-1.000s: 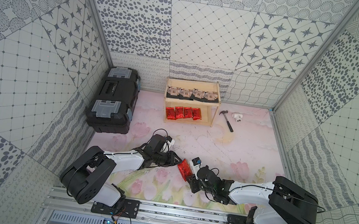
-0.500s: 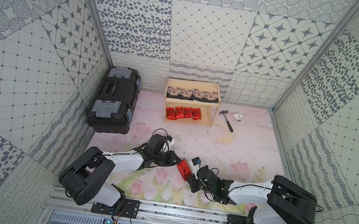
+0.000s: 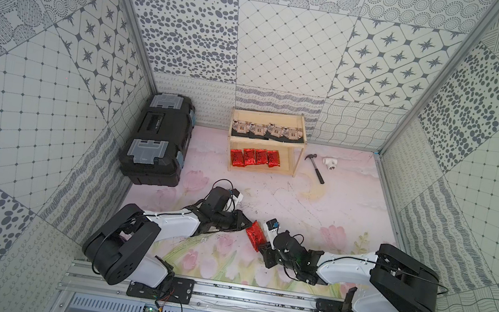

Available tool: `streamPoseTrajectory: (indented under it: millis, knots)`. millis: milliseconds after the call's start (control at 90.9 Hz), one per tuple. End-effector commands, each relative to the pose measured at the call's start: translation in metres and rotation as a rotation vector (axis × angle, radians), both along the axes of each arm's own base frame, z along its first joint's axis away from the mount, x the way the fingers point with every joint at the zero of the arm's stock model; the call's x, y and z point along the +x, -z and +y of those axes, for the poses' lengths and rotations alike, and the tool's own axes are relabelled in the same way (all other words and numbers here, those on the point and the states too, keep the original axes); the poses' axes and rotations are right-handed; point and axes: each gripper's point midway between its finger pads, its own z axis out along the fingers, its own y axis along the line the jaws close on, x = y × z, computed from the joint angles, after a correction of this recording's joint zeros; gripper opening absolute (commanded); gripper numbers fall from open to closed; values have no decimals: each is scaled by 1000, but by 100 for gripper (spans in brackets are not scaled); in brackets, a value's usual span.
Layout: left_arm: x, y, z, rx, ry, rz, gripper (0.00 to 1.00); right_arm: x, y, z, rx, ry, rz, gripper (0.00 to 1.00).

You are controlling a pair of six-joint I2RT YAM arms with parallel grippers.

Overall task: Place the tea bags on the shelf by color
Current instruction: Pick up the tea bag from the center of the board.

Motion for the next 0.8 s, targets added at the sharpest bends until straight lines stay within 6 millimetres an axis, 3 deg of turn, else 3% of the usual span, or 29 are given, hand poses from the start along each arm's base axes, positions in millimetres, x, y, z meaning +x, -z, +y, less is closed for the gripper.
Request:
streamPoseTrajectory:
  millis: [0, 198, 308, 484, 671, 792]
  knots:
    - [-3, -1, -4, -10, 30, 0, 15, -6, 19, -14, -50, 15, 36, 17]
    - [-3, -6, -2, -4, 24, -9, 0, -2, 8, -14, -35, 25, 11, 17]
    - [-3, -10, 1, 4, 13, -17, 0, 4, -10, -12, -6, 34, -22, 18]
    - [-1, -16, 5, 15, -22, -23, 0, 13, -47, -15, 65, 72, -76, 36]
    - [7, -39, 9, -24, -78, -71, 0, 30, -97, -41, 189, 271, -112, 46]
    - [20, -62, 14, -91, -139, -111, 0, 40, -113, -58, 297, 428, -60, 51]
